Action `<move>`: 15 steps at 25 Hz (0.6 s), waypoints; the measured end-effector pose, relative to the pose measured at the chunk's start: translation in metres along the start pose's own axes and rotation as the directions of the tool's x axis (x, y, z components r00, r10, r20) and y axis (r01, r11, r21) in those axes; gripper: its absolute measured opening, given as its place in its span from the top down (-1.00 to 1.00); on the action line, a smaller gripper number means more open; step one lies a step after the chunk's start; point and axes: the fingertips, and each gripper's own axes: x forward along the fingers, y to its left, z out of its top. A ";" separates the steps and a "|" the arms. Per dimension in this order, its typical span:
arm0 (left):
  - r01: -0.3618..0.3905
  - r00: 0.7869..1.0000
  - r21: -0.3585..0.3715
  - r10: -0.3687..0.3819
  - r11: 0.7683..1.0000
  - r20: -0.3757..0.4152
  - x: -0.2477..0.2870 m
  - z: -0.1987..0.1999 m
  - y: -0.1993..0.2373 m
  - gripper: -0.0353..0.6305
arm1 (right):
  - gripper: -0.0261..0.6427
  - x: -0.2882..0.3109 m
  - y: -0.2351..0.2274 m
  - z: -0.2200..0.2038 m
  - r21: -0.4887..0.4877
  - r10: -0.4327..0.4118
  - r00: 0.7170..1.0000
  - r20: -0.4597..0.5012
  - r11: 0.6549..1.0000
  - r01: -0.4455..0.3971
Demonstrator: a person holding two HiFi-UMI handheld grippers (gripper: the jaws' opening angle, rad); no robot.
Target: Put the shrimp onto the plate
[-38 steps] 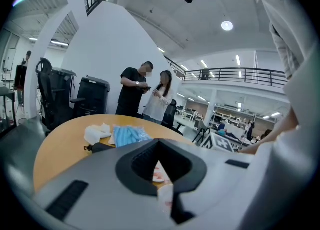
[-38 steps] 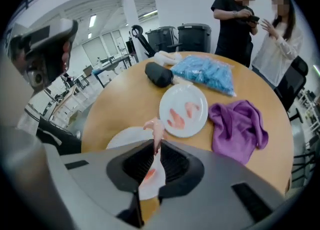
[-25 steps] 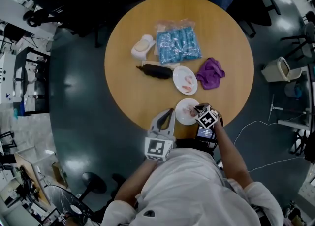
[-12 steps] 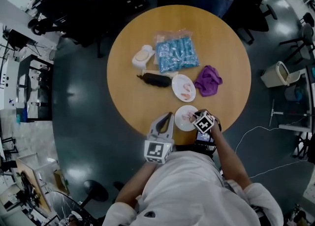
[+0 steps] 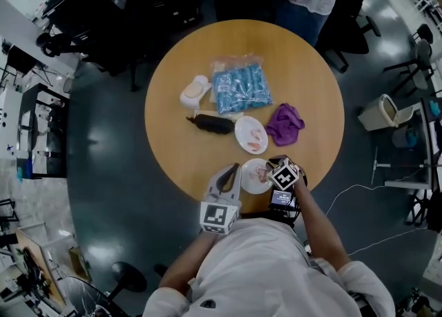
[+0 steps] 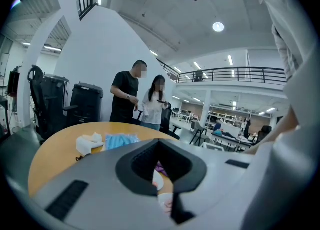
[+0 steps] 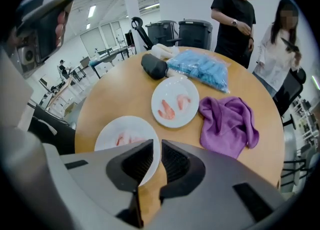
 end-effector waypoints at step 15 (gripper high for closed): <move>0.027 0.999 -0.055 -0.029 0.998 -0.040 0.014 -0.016 0.007 0.87 | 0.76 0.034 -0.021 0.092 -0.257 0.116 0.993 -0.032 0.959 -0.120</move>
